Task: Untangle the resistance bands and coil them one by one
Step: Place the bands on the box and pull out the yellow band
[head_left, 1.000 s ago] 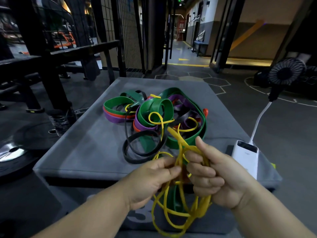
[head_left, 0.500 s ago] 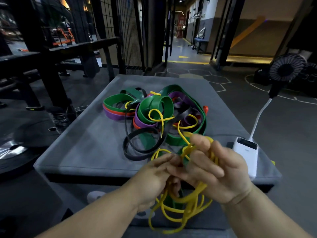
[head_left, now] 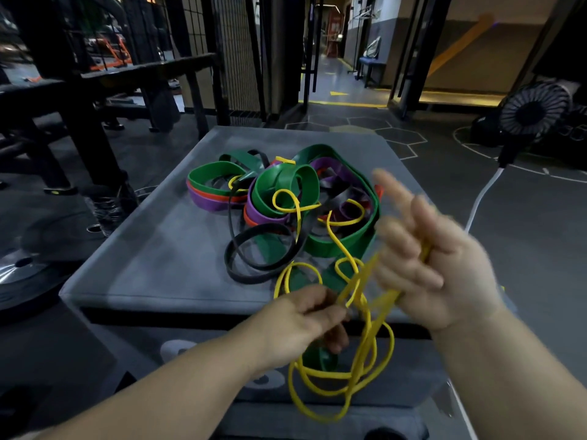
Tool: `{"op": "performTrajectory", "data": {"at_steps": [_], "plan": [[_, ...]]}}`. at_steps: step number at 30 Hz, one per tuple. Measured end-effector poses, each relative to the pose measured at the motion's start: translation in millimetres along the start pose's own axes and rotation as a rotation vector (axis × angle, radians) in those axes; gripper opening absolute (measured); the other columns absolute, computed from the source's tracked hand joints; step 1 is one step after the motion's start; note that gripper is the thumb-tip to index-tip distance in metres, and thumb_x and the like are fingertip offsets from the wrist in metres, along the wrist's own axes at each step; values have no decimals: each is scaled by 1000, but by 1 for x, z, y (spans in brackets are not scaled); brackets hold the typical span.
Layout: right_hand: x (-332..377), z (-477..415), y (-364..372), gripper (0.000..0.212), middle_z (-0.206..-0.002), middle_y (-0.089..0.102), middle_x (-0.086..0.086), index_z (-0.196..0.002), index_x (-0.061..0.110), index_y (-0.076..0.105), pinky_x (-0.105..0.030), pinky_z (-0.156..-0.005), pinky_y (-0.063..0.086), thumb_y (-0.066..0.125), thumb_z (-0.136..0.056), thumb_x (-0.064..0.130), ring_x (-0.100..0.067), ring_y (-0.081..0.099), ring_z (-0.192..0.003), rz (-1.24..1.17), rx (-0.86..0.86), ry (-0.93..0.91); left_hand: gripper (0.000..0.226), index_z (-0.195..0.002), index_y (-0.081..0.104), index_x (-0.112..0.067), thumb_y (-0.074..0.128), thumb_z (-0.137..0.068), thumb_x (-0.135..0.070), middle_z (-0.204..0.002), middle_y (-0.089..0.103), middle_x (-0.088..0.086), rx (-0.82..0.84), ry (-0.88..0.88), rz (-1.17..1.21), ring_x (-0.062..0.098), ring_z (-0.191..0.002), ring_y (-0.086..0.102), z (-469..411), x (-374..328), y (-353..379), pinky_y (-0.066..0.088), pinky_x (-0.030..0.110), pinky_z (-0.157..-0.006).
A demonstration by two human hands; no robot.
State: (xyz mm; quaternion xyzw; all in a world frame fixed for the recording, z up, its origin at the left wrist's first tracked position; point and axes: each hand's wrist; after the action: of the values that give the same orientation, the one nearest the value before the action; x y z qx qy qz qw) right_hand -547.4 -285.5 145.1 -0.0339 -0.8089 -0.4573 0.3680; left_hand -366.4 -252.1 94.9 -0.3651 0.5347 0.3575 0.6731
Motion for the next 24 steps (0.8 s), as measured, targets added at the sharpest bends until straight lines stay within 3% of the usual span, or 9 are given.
{"op": "performTrajectory", "data": {"at_steps": [2, 5, 8, 11, 13, 14, 16, 21, 24], "plan": [[14, 3, 5, 40, -57, 44, 5, -130, 23, 46, -14, -37, 25, 50, -92, 32, -2, 30, -36, 187, -265, -195, 11, -90, 54, -16, 49, -100, -18, -72, 63, -4, 134, -72, -206, 9, -66, 59, 3, 2, 0, 47, 20, -69], [31, 8, 3, 29, -61, 39, 6, -122, 24, 44, -15, -40, 27, 48, -94, 30, -5, 31, -45, 233, -497, -351, 9, -91, 56, -24, 52, -97, -28, -76, 60, -9, 230, -81, -680, 4, -69, 52, 5, 8, -3, 44, 22, -70], [32, 9, -7, 40, -67, 45, 0, -121, 22, 38, -18, -43, 32, 55, -86, 12, -10, 38, -51, 365, -658, -235, 11, -88, 57, -29, 51, -98, -28, -72, 53, -12, 179, 48, -693, 2, -69, 47, 9, 3, -2, 42, 24, -70], [14, 7, -10, 35, -68, 52, -1, -125, 19, 40, -22, -46, 36, 52, -95, 5, -12, 45, -55, 605, -735, 3, 12, -97, 58, -22, 48, -100, -27, -64, 48, -16, 98, 209, -651, 2, -60, 44, 12, -11, -2, 35, 16, -56], [-2, 7, -9, 13, -70, 56, -5, -112, 16, 50, -25, -49, 40, 52, -99, 17, -14, 50, -55, 739, -705, 236, 11, -101, 55, -26, 45, -100, -32, -70, 51, -19, 38, 330, -698, 1, -64, 47, 14, -18, -2, 33, 12, -56], [-10, 8, -7, 14, -71, 58, -8, -104, 14, 54, -26, -49, 42, 52, -99, 26, -16, 52, -55, 754, -656, 362, 9, -100, 52, -28, 45, -99, -33, -74, 54, -19, -7, 387, -697, 1, -67, 50, 14, -21, -3, 34, 12, -57], [-23, 11, 2, 37, -68, 58, -13, -93, 9, 58, -27, -48, 45, 50, -92, 45, -21, 54, -53, 718, -523, 529, 3, -96, 47, -28, 48, -98, -28, -78, 61, -17, -67, 441, -585, -2, -72, 58, 15, -26, -4, 39, 10, -61], [-36, 14, 17, 64, -53, 48, -6, -66, 14, 55, -17, -38, 33, 40, -72, 76, -13, 40, -35, 602, -283, 650, 20, -93, 42, -37, 58, -83, -45, -88, 62, -8, -218, 488, -513, 10, -80, 64, 15, -28, -17, 50, 34, -72], [-37, 14, 15, 62, -49, 40, 3, -59, 23, 50, -10, -35, 25, 58, -61, 84, -2, 27, -31, 491, -121, 733, 29, -90, 48, -42, 68, -69, -49, -85, 62, -6, -306, 466, -426, 11, -73, 63, 16, -29, -23, 54, 37, -69]]}}
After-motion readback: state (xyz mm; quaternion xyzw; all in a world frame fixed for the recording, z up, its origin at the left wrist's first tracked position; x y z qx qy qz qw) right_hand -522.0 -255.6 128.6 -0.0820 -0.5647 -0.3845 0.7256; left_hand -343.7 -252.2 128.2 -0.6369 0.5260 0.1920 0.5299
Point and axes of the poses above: each hand's wrist, its own z-axis away from the middle knuckle, its own y-axis out of the palm, x = y × z
